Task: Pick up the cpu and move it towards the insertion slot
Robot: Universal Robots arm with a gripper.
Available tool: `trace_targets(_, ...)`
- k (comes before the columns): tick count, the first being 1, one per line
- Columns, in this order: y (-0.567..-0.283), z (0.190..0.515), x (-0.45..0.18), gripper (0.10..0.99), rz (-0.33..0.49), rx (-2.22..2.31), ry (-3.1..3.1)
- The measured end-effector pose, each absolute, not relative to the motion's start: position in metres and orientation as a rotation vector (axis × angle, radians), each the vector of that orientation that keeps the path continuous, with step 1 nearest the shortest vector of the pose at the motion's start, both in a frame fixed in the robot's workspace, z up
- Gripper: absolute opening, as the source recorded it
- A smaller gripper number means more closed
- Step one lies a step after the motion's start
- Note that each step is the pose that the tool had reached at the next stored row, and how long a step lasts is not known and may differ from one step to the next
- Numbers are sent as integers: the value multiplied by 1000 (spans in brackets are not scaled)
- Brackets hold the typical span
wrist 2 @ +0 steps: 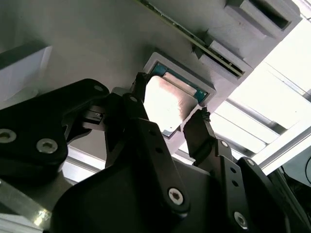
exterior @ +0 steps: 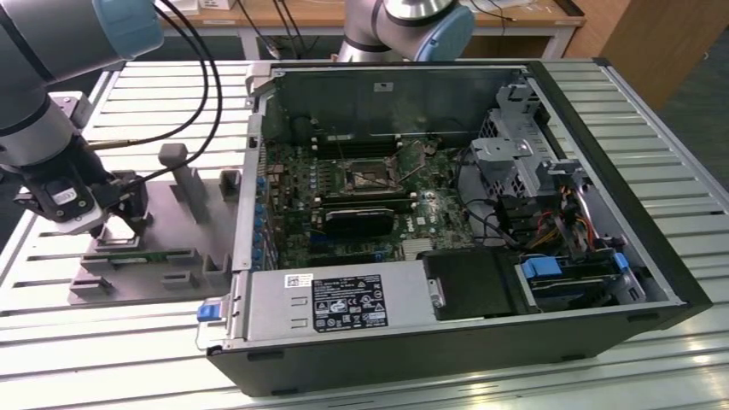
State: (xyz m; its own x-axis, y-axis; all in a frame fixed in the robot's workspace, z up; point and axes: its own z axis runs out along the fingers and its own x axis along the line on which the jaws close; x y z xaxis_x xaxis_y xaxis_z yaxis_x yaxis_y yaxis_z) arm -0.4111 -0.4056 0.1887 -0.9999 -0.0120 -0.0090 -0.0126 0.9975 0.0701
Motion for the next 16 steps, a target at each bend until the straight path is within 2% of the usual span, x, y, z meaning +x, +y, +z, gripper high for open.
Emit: trace_targets(16,-405,183,-412,588,110,-19,3131)
